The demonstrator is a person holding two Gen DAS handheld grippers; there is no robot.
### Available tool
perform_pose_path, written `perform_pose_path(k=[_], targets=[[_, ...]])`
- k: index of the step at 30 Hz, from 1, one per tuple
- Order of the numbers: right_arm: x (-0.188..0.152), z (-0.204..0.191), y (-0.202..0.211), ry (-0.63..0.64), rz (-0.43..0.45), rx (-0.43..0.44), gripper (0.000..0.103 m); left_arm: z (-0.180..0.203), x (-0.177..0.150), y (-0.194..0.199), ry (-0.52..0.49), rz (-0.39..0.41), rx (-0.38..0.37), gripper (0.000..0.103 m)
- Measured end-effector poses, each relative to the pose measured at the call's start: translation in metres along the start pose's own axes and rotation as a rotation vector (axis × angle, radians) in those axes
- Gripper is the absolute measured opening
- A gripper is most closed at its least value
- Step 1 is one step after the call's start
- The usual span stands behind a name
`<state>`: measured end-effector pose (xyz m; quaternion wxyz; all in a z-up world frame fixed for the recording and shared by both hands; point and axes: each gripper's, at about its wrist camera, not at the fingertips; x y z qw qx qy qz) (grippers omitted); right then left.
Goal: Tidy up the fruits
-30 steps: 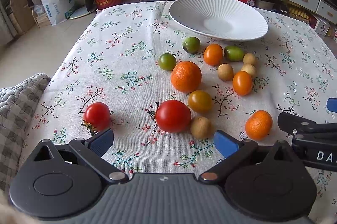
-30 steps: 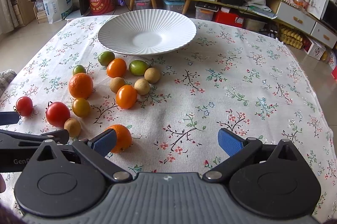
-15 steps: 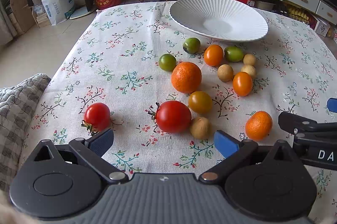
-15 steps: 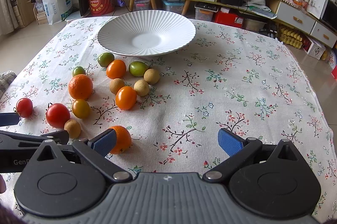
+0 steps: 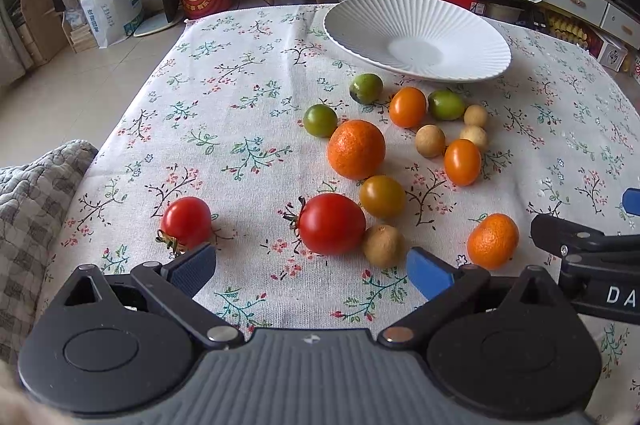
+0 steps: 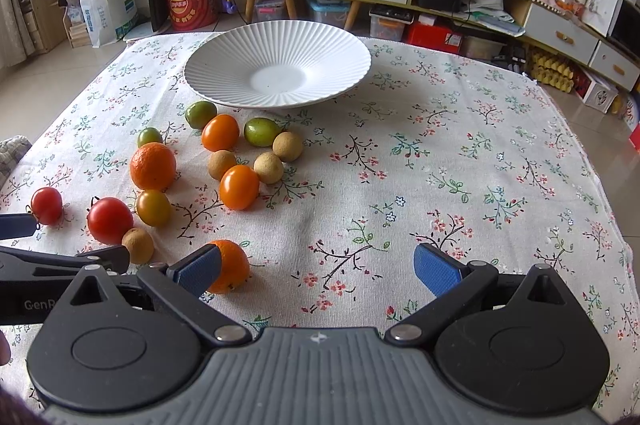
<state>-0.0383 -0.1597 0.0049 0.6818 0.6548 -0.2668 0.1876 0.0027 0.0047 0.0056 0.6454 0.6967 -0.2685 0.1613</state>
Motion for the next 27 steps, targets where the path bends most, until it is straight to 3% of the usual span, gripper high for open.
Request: perform_pose_path(k=[21,27], targets=[[0.0008,0.0002,0.0003,0.0,0.003,-0.001,0.102,-0.0052,0.0039,-0.0002,0.002,0.029,-0.01,0.099],[0.0017,0.0028,0.0008,0.013,0.029,0.012,0.102,-0.0095,0.0067,0.0003,-0.068,0.087,-0.037,0.099]])
Point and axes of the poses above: each gripper's, at about its wrist camera, not at the fingertips, and y roughly against the way its jaws point, z to its right, x to its top, and after that the axes turned 3 degrees about x, right-handed
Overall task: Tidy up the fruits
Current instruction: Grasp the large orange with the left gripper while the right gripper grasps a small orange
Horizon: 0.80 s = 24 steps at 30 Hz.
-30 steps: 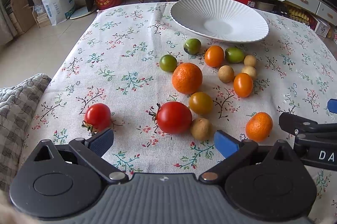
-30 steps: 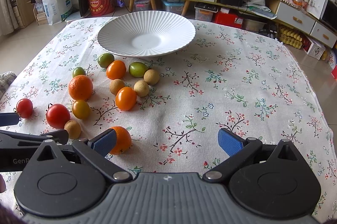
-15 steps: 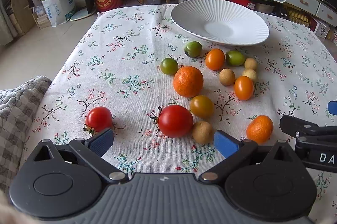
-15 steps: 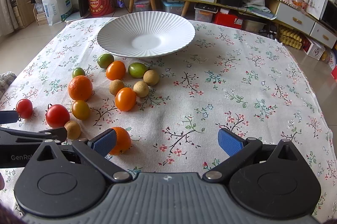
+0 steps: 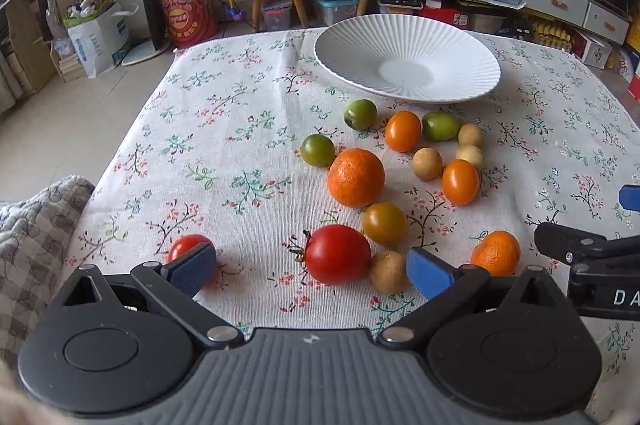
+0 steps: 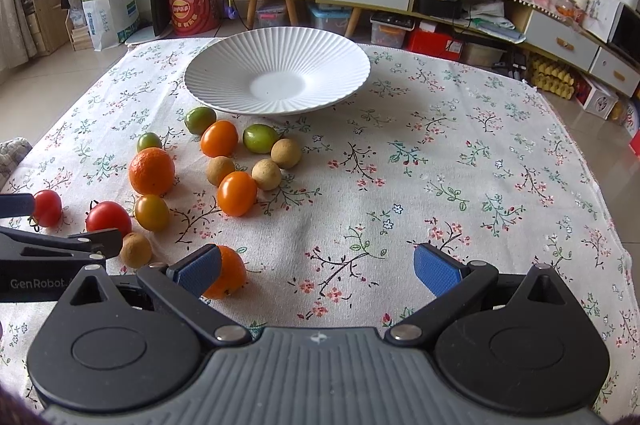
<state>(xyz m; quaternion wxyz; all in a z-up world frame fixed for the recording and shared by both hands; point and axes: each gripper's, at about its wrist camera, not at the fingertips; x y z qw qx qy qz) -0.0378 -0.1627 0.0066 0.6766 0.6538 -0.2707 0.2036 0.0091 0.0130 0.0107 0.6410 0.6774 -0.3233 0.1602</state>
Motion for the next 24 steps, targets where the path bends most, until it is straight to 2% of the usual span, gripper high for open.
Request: perform_pose_path(k=[4,11,17,20,21,24], targets=[[-0.003,0.001,0.001,0.022,0.033,0.066,0.102,-0.012,0.002,0.0,-0.009,0.015,-0.081,0.099],[-0.01,-0.004,-0.001,0.084,0.04,0.196,0.102,-0.034,0.011,0.0,-0.017,0.047,-0.217,0.099],[-0.015,-0.009,-0.003,0.09,0.02,0.271,0.102,-0.032,0.01,-0.007,-0.058,0.055,-0.263,0.098],[-0.017,-0.011,-0.005,0.086,0.006,0.301,0.101,-0.033,0.009,-0.012,-0.061,0.064,-0.287,0.091],[-0.019,-0.012,-0.006,0.086,-0.002,0.306,0.098,-0.032,0.009,-0.014,-0.059,0.067,-0.297,0.085],[-0.021,-0.014,-0.008,0.091,-0.019,0.32,0.09,-0.03,0.011,-0.023,-0.053,0.069,-0.321,0.077]])
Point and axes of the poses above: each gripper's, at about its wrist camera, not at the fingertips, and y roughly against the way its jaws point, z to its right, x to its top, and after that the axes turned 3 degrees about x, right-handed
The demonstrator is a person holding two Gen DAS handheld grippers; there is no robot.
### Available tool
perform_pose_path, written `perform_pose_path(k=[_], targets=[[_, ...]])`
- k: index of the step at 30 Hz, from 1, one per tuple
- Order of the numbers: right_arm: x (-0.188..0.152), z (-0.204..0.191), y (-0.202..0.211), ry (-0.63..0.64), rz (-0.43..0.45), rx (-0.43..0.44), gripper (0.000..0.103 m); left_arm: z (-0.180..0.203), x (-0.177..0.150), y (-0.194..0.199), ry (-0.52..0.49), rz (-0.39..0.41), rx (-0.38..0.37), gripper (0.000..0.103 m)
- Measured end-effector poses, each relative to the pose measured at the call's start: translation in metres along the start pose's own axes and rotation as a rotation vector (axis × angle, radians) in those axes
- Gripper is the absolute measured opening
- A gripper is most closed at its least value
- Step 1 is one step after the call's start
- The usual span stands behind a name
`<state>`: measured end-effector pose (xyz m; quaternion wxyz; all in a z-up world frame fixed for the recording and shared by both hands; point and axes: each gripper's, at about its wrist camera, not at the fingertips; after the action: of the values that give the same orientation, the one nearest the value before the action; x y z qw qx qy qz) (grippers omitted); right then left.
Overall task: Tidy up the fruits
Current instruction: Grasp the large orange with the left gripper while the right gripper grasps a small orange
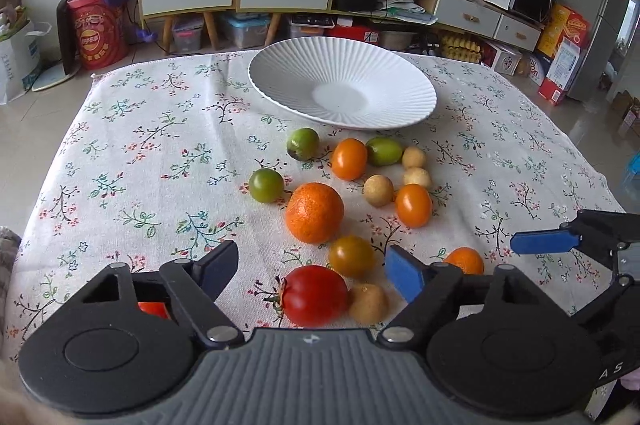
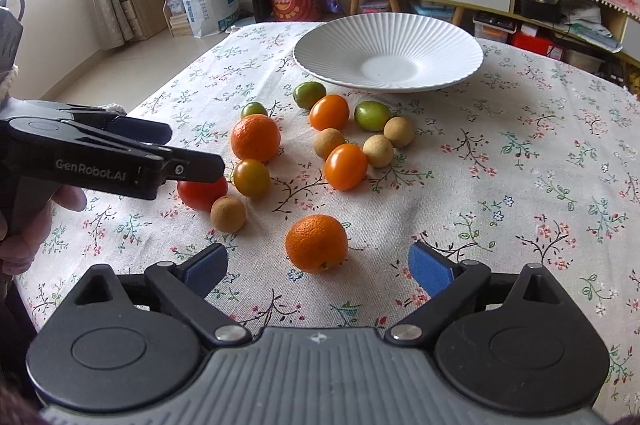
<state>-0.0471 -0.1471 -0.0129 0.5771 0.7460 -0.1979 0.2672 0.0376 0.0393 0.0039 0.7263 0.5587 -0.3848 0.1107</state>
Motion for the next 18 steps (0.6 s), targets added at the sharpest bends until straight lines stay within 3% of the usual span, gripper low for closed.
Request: perform_pose_path(k=[9,12,18], targets=[[-0.003,-0.004,-0.006,0.011,-0.022,0.001,0.063,-0.007,0.003,-0.02,0.078,0.039,-0.05,0.06],[-0.002,-0.004,-0.008,0.01,-0.012,0.002,0.058,-0.009,0.002,-0.025,0.1,0.041,-0.054,0.052],[0.0,-0.003,-0.01,0.006,-0.005,-0.006,0.05,-0.014,0.003,-0.03,0.131,0.056,-0.07,0.046]])
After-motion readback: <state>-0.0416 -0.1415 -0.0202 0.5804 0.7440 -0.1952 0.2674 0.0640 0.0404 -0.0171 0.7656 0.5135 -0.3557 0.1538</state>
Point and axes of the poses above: each gripper's, at about its wrist camera, not at the fingertips, and y roughly against the way its jaws point, z to its right, x to its top, and after that the axes turned 3 degrees about x, right-handed
